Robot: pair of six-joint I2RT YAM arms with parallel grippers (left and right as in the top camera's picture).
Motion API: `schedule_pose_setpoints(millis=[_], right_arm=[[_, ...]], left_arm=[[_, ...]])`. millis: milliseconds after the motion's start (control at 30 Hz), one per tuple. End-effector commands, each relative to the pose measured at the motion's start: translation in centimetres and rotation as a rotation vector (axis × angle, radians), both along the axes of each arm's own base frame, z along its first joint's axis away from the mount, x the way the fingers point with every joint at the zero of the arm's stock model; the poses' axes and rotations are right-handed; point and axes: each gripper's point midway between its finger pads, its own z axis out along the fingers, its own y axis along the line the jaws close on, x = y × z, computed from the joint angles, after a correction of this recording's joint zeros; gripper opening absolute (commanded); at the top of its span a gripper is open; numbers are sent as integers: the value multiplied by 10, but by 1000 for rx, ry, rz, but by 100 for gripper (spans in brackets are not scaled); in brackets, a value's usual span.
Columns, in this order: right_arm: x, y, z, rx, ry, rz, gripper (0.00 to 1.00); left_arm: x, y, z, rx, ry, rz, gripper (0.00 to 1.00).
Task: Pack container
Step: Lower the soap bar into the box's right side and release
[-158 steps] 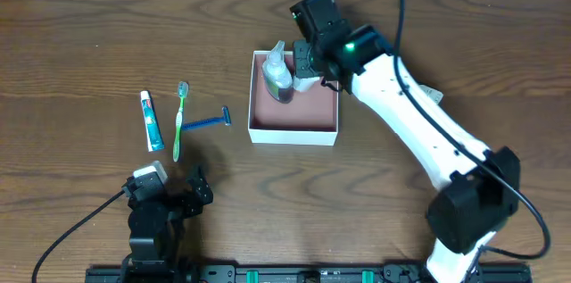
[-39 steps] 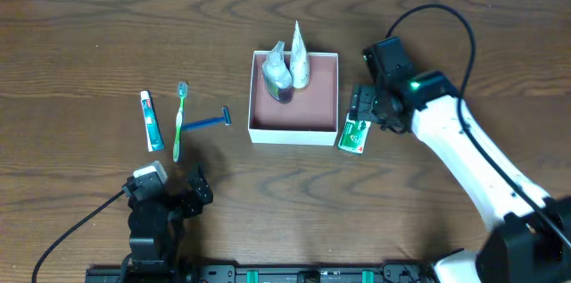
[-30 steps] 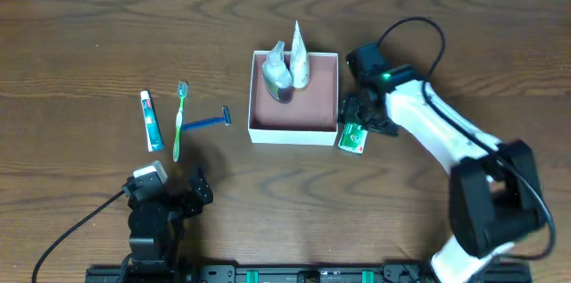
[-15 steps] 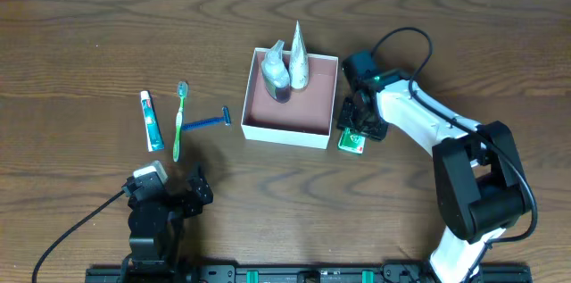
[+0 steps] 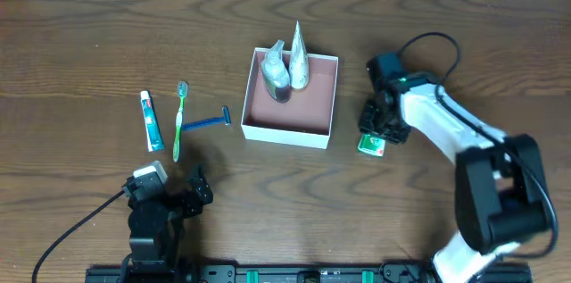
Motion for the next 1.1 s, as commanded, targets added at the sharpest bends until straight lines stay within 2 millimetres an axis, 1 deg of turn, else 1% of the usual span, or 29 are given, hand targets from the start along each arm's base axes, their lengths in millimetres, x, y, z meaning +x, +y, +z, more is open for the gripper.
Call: schedule_pose_setpoints(millis=[0, 100, 167, 233, 300, 367, 433, 533, 633, 700, 833, 967, 1067], right_arm=[[16, 18, 67, 32, -216, 120, 30], [13, 45, 116, 77, -373, 216, 31], [10, 61, 140, 99, -460, 257, 32], [8, 76, 155, 113, -523, 292, 34], [8, 91, 162, 132, -561, 320, 35], [11, 99, 158, 128, -570, 307, 34], [18, 106, 150, 126, -573, 291, 34], [34, 120, 131, 152, -564, 260, 34], [47, 134, 116, 187, -568, 258, 34], [52, 142, 108, 213, -564, 259, 33], [54, 144, 92, 213, -531, 233, 34], [49, 140, 76, 187, -480, 234, 40], [46, 138, 63, 168, -441, 236, 41]], left_arm=[[0, 0, -6, 17, 14, -9, 98], [0, 0, -6, 17, 14, -9, 98], [0, 0, -6, 17, 14, -9, 98], [0, 0, -6, 17, 14, -9, 98], [0, 0, -6, 16, 14, -9, 98], [0, 0, -6, 17, 14, -9, 98], [0, 0, -6, 17, 14, -9, 98], [0, 0, -6, 16, 14, -9, 98], [0, 0, -6, 17, 14, -9, 98], [0, 0, -6, 17, 14, -9, 98], [0, 0, -6, 17, 14, -9, 98], [0, 0, -6, 16, 14, -9, 98], [0, 0, -6, 17, 14, -9, 98]])
